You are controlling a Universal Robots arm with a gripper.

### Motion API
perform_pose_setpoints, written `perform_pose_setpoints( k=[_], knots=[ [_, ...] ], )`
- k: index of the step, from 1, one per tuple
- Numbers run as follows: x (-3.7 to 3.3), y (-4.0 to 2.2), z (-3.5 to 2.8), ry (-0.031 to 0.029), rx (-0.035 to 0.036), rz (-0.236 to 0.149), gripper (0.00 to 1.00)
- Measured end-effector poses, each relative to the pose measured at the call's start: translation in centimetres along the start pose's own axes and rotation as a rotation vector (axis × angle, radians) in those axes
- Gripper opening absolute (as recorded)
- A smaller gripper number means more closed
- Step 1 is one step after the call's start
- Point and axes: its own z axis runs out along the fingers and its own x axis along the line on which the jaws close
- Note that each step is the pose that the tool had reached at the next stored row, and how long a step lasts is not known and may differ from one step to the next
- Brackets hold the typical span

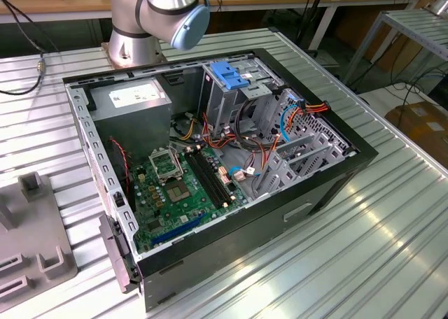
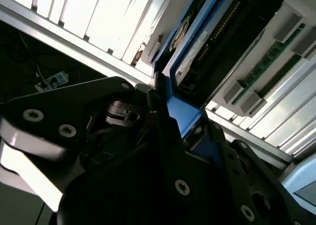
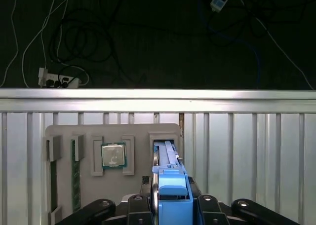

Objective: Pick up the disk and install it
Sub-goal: 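Pick up the disk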

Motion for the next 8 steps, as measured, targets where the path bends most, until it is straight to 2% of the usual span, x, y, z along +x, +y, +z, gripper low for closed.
perform_pose_setpoints(
  k=[2,3,8],
  knots=[
    [-0.01,0.0,-1.9,0.0,0.0,0.0,0.37],
    [-0.03,-0.01,-3.27,0.0,-0.0001,0.0,0.37],
    [-0.03,-0.01,-4.28,0.0,-0.0003,0.0,0.37]
  ],
)
